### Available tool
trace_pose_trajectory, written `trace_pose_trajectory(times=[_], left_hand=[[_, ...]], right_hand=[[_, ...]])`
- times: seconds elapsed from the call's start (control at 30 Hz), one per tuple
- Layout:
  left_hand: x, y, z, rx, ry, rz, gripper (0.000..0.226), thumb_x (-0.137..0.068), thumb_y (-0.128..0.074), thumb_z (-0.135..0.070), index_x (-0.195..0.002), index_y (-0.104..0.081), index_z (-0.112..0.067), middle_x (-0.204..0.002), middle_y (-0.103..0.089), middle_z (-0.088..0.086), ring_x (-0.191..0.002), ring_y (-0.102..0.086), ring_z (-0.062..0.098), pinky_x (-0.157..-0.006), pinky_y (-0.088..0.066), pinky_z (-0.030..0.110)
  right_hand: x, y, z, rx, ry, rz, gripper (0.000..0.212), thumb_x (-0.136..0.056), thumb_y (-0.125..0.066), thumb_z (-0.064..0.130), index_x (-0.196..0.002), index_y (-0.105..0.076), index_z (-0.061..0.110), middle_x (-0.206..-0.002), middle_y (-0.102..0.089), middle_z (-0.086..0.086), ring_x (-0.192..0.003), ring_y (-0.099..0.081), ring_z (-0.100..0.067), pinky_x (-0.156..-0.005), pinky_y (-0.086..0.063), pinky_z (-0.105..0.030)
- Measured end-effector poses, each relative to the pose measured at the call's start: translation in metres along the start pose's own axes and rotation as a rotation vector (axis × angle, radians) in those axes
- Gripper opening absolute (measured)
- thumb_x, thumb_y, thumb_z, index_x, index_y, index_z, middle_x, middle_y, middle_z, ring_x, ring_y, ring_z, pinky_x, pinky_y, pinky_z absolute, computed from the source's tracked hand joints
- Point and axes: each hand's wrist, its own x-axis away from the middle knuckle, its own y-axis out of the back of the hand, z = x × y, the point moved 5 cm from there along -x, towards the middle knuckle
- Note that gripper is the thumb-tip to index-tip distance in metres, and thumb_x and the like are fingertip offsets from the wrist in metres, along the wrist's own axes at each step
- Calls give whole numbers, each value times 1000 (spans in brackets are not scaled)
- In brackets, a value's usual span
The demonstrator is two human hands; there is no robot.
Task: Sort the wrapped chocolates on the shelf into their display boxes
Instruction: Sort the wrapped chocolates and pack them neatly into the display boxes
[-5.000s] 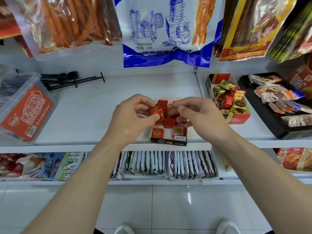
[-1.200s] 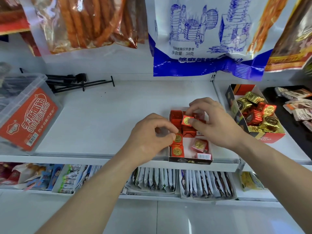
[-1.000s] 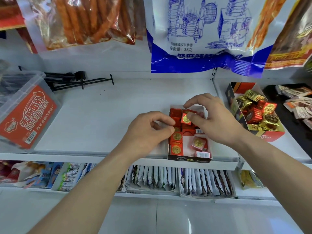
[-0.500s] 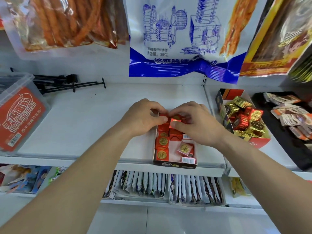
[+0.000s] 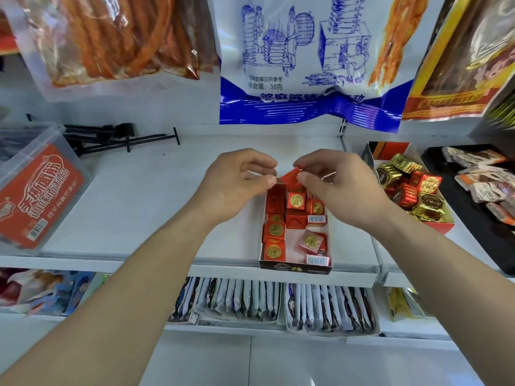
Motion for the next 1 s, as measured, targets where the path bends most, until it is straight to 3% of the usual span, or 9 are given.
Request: trace_pose_trajectory(times=[0.07, 0.13, 0.3, 0.47, 0.57, 0.63, 0.77, 1.0], left_hand=[[1, -3, 7, -213, -18, 49, 11, -88, -70, -30, -98, -71, -35, -97, -64, -20, -89, -60, -2, -72, -45, 16], [2, -8, 14, -294, -9, 95, 6, -88, -69, -34, -93, -71, -37, -96, -58, -18, -89, -55, -1, -73, -42, 20], [0, -10, 16, -333, 0, 134, 11, -88, -68, -28, -95, -70, -36, -96, -60, -18, -88, -57, 3, -77, -49, 25], [-1, -13, 15, -344, 19, 179, 16, -87, -66, -24, -99, -72, -33, -91, -62, -19, -83, -59, 2, -73, -48, 20], [-4, -14, 12, -362, 16, 189, 15, -82, -72, -28, -96, -72, -32, -90, -64, -16, -84, -61, 4, -76, -52, 25], [-5, -12, 12, -363, 19, 193, 12, -80, -76, -32, -91, -72, -33, -89, -65, -15, -85, -62, 5, -78, -54, 27], [-7, -9, 12, -424, 26, 201, 12, -78, -79, -37, -84, -70, -33, -88, -65, -13, -84, -61, 7, -80, -56, 35], [-6, -8, 9, -442, 55, 274, 20, -77, -80, -41, -91, -69, -33, -94, -65, -8, -85, -62, 11, -82, -56, 39]], right_hand=[[5, 5, -8, 24, -33, -2, 19, -96, -58, 25, -111, -70, 26, -89, -65, 21, -86, -63, -2, -72, -50, -18], [11, 4, -14, 76, -41, 25, 21, -98, -56, 25, -112, -71, 26, -92, -65, 21, -88, -62, 0, -70, -48, -14], [18, -3, -15, 161, -31, 53, 23, -99, -54, 28, -114, -70, 28, -98, -64, 14, -88, -60, -2, -69, -46, -14], [17, -11, -12, 246, 69, 62, 29, -99, -49, 31, -121, -67, 37, -110, -54, 8, -108, -48, -13, -90, -42, -30], [18, -19, -13, 321, 81, 173, 34, -93, -51, 49, -125, -62, 44, -118, -51, 9, -113, -40, -14, -96, -34, -31], [18, -21, -15, 334, 78, 194, 38, -88, -56, 54, -125, -61, 46, -120, -49, 10, -115, -39, -16, -97, -33, -31], [16, -20, -19, 279, 74, 167, 35, -88, -62, 47, -123, -63, 45, -117, -48, 11, -113, -40, -16, -96, -31, -29], [17, -21, -21, 312, 82, 156, 36, -89, -60, 50, -125, -60, 46, -118, -48, 12, -112, -39, -14, -94, -31, -28]])
